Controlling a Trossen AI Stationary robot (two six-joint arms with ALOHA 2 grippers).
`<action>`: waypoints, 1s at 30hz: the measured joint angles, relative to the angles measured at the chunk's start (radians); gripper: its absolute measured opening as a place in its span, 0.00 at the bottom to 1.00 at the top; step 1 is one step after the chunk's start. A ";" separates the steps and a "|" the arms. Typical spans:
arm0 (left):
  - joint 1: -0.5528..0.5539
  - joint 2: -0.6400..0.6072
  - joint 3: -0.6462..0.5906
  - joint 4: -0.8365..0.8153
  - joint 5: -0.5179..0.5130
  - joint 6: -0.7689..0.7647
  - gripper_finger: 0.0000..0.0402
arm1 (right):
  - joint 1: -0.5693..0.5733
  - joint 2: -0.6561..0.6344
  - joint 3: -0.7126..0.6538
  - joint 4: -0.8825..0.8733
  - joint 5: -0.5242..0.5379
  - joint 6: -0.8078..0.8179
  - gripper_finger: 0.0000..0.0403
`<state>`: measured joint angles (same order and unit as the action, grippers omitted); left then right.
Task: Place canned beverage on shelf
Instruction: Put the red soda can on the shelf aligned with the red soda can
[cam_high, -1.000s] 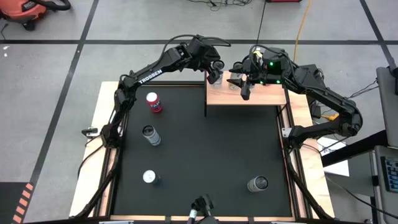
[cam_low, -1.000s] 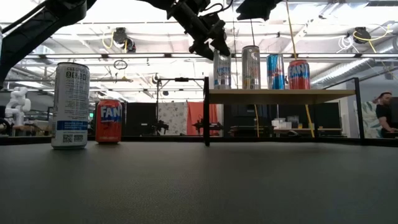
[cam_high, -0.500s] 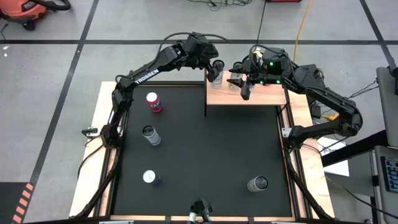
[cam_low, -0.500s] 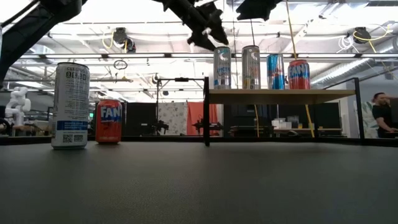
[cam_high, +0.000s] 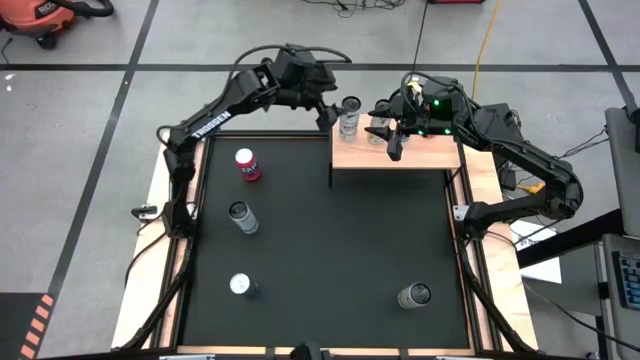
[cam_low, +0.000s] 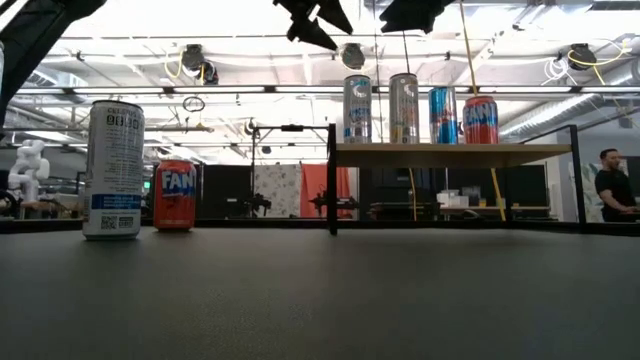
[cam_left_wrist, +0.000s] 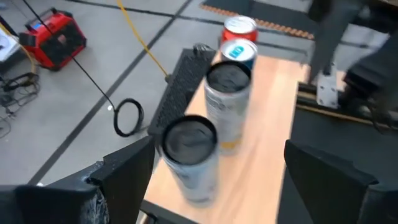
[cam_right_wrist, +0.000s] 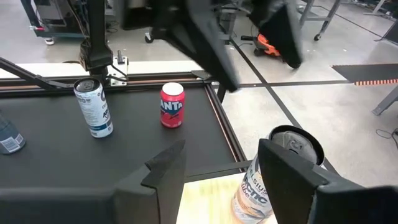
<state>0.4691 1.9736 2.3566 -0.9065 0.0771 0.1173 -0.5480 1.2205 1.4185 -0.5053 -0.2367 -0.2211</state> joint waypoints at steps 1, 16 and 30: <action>-0.003 -0.005 0.000 -0.012 0.000 0.001 0.88 | 0.000 0.000 0.000 0.000 0.000 0.000 0.45; -0.066 -0.010 0.000 -0.229 0.045 0.003 0.88 | 0.000 0.006 0.000 0.056 -0.003 0.142 0.45; -0.123 -0.063 0.000 -0.572 0.040 -0.009 0.88 | 0.014 -0.010 0.000 0.008 -0.384 0.346 0.45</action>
<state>0.3463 1.9102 2.3562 -1.4790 0.1170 0.1086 -0.5339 1.2108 1.4181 -0.4974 -0.6206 0.1246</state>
